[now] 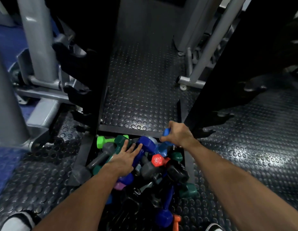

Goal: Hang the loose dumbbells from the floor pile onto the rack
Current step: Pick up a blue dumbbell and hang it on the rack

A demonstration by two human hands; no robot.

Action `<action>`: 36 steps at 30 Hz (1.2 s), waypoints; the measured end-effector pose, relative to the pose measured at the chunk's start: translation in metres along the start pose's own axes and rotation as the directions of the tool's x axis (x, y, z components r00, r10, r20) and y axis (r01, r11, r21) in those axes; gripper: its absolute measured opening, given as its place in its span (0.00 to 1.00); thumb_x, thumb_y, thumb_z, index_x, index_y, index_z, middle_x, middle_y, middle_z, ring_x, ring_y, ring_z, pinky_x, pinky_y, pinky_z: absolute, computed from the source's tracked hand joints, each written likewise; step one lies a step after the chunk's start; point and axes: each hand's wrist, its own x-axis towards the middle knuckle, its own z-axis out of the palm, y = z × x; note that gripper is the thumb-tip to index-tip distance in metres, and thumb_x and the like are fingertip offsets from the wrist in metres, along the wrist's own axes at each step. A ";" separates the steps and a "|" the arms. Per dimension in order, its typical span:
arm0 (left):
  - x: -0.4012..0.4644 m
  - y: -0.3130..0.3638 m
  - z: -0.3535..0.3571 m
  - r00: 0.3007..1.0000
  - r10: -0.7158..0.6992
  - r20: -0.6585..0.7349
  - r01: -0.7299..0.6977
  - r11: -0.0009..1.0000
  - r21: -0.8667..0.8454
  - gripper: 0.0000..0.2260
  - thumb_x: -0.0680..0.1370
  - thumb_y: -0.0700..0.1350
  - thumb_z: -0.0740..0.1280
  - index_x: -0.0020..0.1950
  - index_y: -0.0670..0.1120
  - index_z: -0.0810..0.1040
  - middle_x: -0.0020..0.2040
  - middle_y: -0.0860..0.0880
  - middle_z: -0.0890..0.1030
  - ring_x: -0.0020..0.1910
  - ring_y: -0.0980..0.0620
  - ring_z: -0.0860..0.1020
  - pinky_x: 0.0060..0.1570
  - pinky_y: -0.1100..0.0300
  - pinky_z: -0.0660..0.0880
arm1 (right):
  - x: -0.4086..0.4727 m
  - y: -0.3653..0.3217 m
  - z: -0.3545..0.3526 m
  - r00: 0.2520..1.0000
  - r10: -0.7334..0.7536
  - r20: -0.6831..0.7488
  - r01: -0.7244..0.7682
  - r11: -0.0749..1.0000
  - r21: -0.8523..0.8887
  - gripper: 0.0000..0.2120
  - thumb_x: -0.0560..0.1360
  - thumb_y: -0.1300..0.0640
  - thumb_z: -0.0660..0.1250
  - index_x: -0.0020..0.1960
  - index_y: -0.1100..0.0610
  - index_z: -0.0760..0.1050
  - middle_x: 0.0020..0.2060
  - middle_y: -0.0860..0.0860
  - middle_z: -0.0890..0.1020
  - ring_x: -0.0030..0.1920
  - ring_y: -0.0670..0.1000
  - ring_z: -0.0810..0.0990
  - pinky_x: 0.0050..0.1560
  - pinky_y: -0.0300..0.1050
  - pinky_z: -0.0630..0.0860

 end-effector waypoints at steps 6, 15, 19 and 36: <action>-0.024 0.007 -0.032 0.978 -0.086 -0.191 0.038 0.969 -0.245 0.40 0.76 0.53 0.71 0.83 0.49 0.56 0.82 0.43 0.58 0.80 0.41 0.59 0.75 0.41 0.64 | -0.044 -0.024 -0.046 0.993 -0.102 -0.066 0.099 0.994 -0.047 0.26 0.63 0.44 0.82 0.49 0.50 0.69 0.41 0.48 0.80 0.43 0.51 0.80 0.38 0.42 0.73; -0.077 0.038 -0.102 0.964 -0.145 -0.223 -0.109 0.552 -0.827 0.42 0.70 0.55 0.79 0.79 0.46 0.66 0.72 0.49 0.76 0.68 0.50 0.76 0.71 0.53 0.71 | -0.111 -0.061 -0.122 0.970 -0.145 -0.195 0.166 0.981 0.097 0.24 0.62 0.35 0.79 0.46 0.48 0.74 0.38 0.45 0.81 0.39 0.47 0.80 0.36 0.42 0.73; -0.104 0.045 -0.125 0.956 -0.033 -0.293 -0.254 0.410 -0.876 0.52 0.58 0.50 0.85 0.78 0.48 0.65 0.67 0.52 0.78 0.64 0.52 0.79 0.70 0.51 0.73 | -0.138 -0.088 -0.152 0.965 -0.145 -0.217 0.198 0.947 0.251 0.25 0.59 0.34 0.80 0.45 0.49 0.78 0.39 0.47 0.84 0.38 0.46 0.84 0.38 0.46 0.83; -0.274 0.051 -0.233 0.675 -0.029 -0.737 -0.688 0.335 -0.643 0.24 0.66 0.49 0.83 0.58 0.52 0.79 0.53 0.42 0.81 0.46 0.52 0.79 0.55 0.42 0.78 | -0.269 -0.222 -0.306 0.905 -0.316 -0.286 0.425 0.651 0.628 0.18 0.74 0.51 0.77 0.55 0.65 0.81 0.53 0.64 0.84 0.43 0.50 0.85 0.41 0.52 0.86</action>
